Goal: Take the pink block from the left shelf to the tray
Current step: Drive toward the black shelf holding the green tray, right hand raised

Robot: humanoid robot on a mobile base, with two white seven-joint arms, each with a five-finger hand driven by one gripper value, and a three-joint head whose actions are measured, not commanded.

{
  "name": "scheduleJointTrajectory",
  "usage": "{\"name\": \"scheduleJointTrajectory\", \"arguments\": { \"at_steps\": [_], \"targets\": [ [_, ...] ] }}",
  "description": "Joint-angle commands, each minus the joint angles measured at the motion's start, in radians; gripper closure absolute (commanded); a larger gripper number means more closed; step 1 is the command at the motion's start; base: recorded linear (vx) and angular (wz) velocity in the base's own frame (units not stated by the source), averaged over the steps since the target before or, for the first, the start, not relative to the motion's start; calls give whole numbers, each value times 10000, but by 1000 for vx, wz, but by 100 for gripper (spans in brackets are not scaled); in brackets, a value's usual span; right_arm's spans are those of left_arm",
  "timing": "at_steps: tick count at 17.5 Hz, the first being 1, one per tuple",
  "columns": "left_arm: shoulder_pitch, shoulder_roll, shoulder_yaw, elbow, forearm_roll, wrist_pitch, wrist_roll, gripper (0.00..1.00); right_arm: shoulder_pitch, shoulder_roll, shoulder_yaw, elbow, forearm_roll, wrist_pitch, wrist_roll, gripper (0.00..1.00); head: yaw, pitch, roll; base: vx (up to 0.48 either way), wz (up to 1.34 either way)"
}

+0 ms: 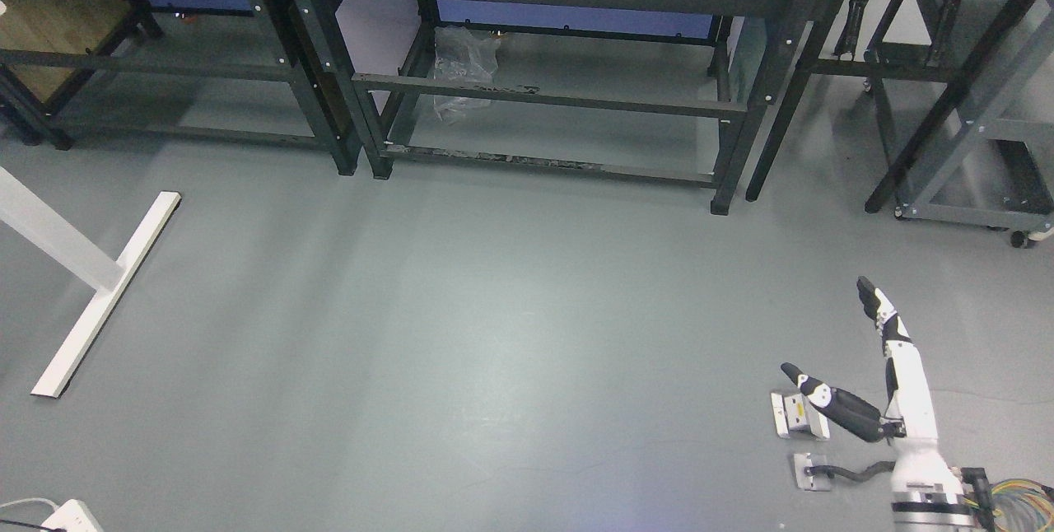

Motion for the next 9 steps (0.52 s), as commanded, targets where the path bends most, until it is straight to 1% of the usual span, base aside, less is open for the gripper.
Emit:
{"name": "scheduleJointTrajectory", "arguments": {
  "at_steps": [1, 3, 5, 6, 8, 9],
  "targets": [
    [92, 175, 0, 0, -15, -8, 8, 0, 23, -312, -259, -156, 346, 221, 9, 0, 0, 0, 0, 0, 0],
    [92, 175, 0, 0, -15, -8, 8, 0, -8, -449, -274, -156, 560, 205, 24, 0, 0, 0, 0, 0, 0],
    [92, 175, 0, 0, -15, -8, 8, 0, -23, -664, -396, -141, 730, -496, 24, 1, 0, 0, 0, 0, 0],
    [92, 175, 0, 0, -15, -8, 8, 0, -23, -680, -518, -141, 806, -683, 24, 1, 0, 0, 0, 0, 0],
    [92, 175, 0, 0, -15, -8, 8, 0, -114, -680, -535, -110, 1982, -670, 85, 1, 0, 0, 0, 28, 0],
    [92, 175, 0, 0, -15, -8, 8, 0, -221, -529, -581, -95, 2763, -639, 40, 1, 0, 0, 0, 46, 0]
  ]
}}
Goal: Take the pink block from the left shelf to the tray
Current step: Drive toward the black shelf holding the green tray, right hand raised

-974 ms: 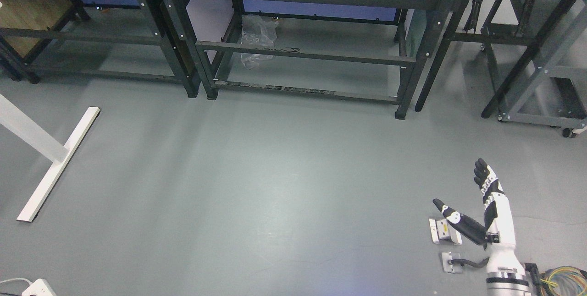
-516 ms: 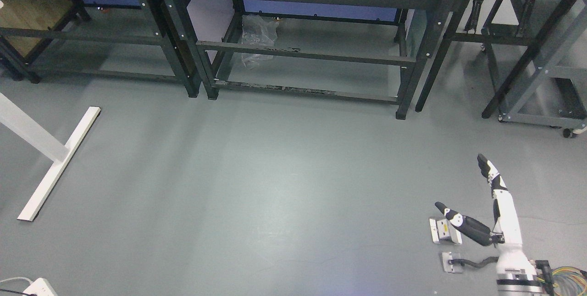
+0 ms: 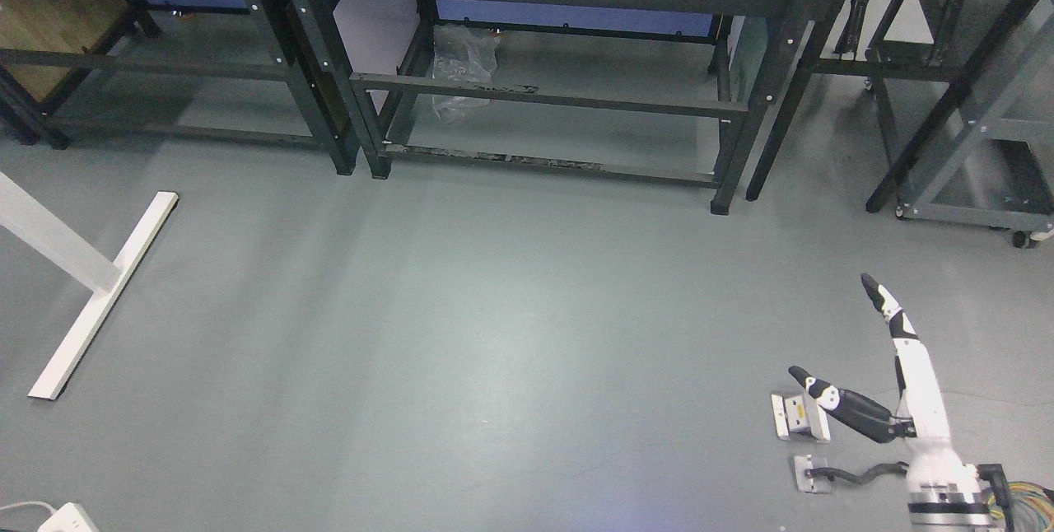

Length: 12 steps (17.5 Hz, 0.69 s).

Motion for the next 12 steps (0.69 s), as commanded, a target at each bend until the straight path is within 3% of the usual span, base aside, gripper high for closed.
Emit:
{"name": "scheduleJointTrajectory", "arguments": {
  "at_steps": [1, 8, 12],
  "targets": [
    [92, 175, 0, 0, -15, -8, 8, 0, -230, -144, -382, 4, 2285, -108, -31, 1, 0, 0, 0, 46, 0],
    [92, 175, 15, 0, -15, -8, 8, 0, -155, -6, -582, -11, 2550, 566, 15, 0, 0, 0, 0, 70, 74],
    [92, 175, 0, 0, -15, -8, 8, 0, 30, 102, -643, -103, 2396, 77, -628, 0, 0, 0, 0, 67, 268]
  ]
}}
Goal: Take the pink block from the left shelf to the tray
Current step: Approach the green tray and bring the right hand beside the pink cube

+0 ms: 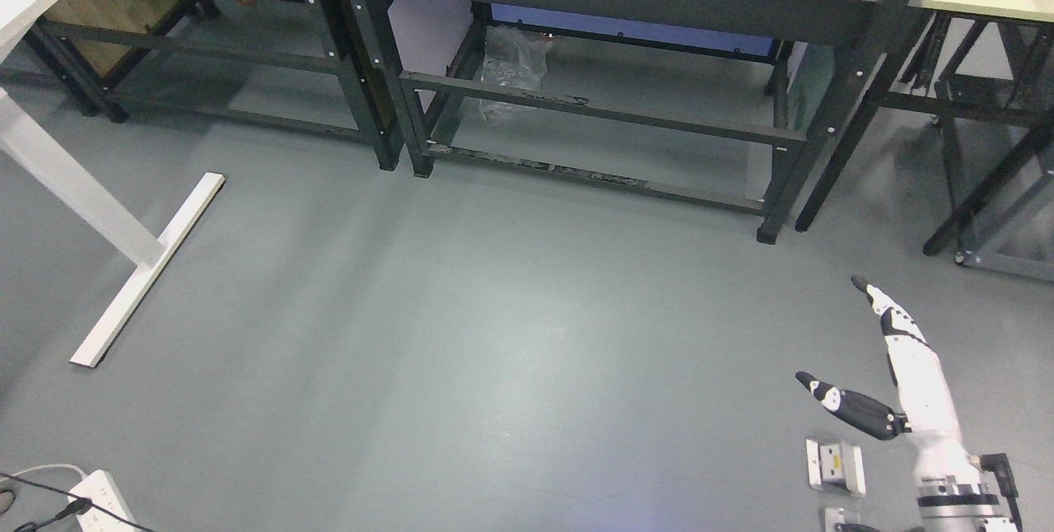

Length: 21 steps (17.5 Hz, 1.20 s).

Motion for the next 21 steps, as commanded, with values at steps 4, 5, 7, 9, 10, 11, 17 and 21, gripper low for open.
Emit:
{"name": "scheduleJointTrajectory", "arguments": {
  "at_steps": [4, 5, 7, 9, 10, 11, 17, 21],
  "targets": [
    [92, 174, 0, 0, -15, -8, 8, 0, -42, 346, -808, -35, 966, 1015, -607, 2, 0, 0, 0, 68, 282],
    [92, 174, 0, 0, -15, -8, 8, 0, -226, 316, -747, -35, 1685, 1982, -713, 2, 0, 0, 0, 75, 243],
    [92, 174, 0, 0, -15, -8, 8, 0, -457, 331, -564, -35, 3126, 2771, -1019, 2, 0, 0, 0, 91, 224],
    [92, 174, 0, 0, -15, -8, 8, 0, -580, 560, -287, -65, 3777, 3125, -1052, 2, 0, 0, 0, 115, 191],
    [92, 174, 0, 0, -15, -8, 8, 0, -596, 713, -286, -96, 3778, 3218, -1052, 2, 0, 0, 0, 116, 199],
    [92, 174, 0, 0, -15, -8, 8, 0, -626, 745, -286, -141, 3778, 3279, -1052, 2, 0, 0, 0, 162, 144],
    [92, 174, 0, 0, -15, -8, 8, 0, -780, 730, -164, -157, 3794, 3510, -1052, 2, 0, 0, 0, 187, 85],
    [92, 174, 0, 0, -15, -8, 8, 0, -765, 761, -194, -219, 3809, 3587, -1067, 2, 0, 0, 0, 251, -6]
  ]
}}
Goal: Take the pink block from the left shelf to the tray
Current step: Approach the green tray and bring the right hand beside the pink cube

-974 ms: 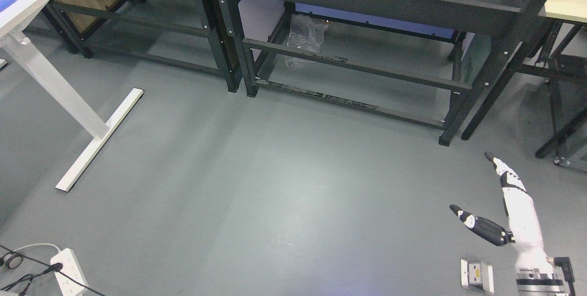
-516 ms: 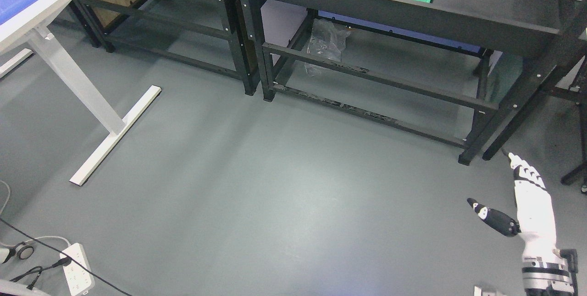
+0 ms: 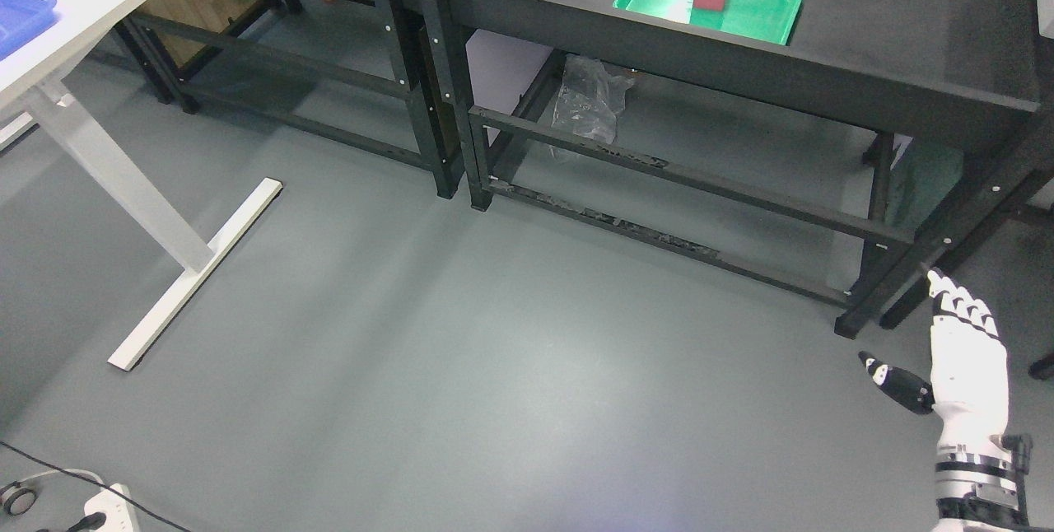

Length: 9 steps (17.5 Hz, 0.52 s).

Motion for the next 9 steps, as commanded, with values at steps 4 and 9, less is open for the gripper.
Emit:
{"name": "scheduleJointTrajectory", "arguments": {
  "at_steps": [4, 9],
  "targets": [
    [93, 175, 0, 0, -15, -8, 8, 0, -152, 221, -2, -93, 253, 161, -36, 2, 0, 0, 0, 258, -1],
    [93, 175, 0, 0, -15, -8, 8, 0, -290, 528, 90, -78, 55, 115, 25, 2, 0, 0, 0, 258, 25]
  ]
}}
